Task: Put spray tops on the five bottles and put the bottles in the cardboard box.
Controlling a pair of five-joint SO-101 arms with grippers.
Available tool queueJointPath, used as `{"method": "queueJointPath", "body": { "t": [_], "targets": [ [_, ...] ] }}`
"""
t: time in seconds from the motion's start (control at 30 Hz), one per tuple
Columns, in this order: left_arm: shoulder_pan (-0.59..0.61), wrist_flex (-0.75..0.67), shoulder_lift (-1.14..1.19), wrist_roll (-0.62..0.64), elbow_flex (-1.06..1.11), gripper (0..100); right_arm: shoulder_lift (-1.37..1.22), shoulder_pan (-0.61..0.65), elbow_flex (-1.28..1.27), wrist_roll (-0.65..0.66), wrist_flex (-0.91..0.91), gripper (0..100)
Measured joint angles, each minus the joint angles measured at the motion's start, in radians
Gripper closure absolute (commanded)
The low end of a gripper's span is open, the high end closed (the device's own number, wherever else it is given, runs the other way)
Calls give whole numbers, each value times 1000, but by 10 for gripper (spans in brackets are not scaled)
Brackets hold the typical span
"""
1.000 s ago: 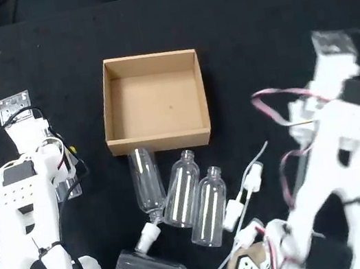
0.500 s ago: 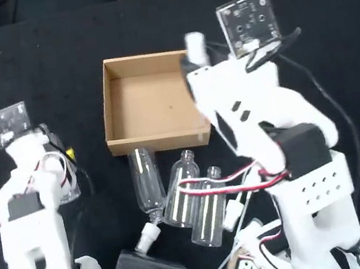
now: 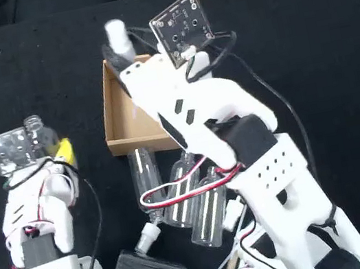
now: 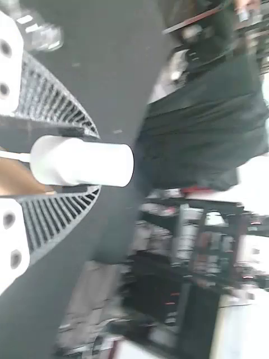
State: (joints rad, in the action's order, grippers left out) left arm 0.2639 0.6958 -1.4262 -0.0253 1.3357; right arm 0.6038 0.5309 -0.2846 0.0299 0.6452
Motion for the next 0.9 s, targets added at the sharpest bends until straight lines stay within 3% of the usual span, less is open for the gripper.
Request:
{"method": "queueJointPath", "body": {
  "t": [0.2, 0.43, 0.67, 0.9],
  "targets": [
    [-87, -109, -138, 0, 132, 931, 0, 55, -3, 0, -126, 988],
    [-101, -222, -373, 0, 296, 930, 0, 77, -97, 0, -222, 988],
    [-101, -247, -379, 0, 301, 927, 0, 78, -133, 0, -299, 988],
    [-100, -400, -377, 0, 339, 930, 0, 78, -133, 0, -304, 988]
  ]
}}
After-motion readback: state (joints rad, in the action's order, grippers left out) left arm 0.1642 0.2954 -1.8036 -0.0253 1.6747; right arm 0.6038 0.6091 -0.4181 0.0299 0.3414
